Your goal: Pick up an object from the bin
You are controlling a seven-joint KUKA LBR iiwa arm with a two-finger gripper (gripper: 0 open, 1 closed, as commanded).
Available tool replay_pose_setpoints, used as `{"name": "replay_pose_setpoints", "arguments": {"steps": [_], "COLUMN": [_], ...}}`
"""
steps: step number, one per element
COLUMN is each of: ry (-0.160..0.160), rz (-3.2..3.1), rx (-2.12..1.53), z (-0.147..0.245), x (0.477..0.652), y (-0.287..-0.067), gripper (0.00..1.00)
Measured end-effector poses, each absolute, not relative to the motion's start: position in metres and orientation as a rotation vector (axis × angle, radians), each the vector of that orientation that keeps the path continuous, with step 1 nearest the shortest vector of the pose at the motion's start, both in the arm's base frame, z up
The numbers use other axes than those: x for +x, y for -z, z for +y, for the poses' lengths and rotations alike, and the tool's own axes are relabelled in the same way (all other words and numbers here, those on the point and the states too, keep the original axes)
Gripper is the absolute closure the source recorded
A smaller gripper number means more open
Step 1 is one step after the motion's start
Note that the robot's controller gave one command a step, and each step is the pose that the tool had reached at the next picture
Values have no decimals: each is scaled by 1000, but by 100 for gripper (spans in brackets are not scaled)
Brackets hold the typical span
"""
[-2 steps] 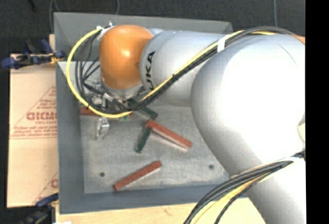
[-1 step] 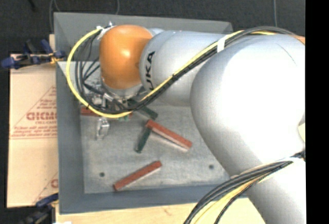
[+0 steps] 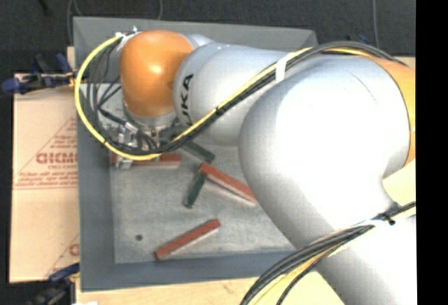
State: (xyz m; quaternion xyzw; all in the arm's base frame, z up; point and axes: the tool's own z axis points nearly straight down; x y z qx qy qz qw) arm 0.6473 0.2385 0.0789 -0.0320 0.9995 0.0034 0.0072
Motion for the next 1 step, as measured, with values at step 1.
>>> {"name": "replay_pose_setpoints", "arguments": {"steps": [1], "ry": [-11], "rz": [3126], "rx": [-99], "z": [238], "x": [647], "y": [-79], "gripper": [100]}}
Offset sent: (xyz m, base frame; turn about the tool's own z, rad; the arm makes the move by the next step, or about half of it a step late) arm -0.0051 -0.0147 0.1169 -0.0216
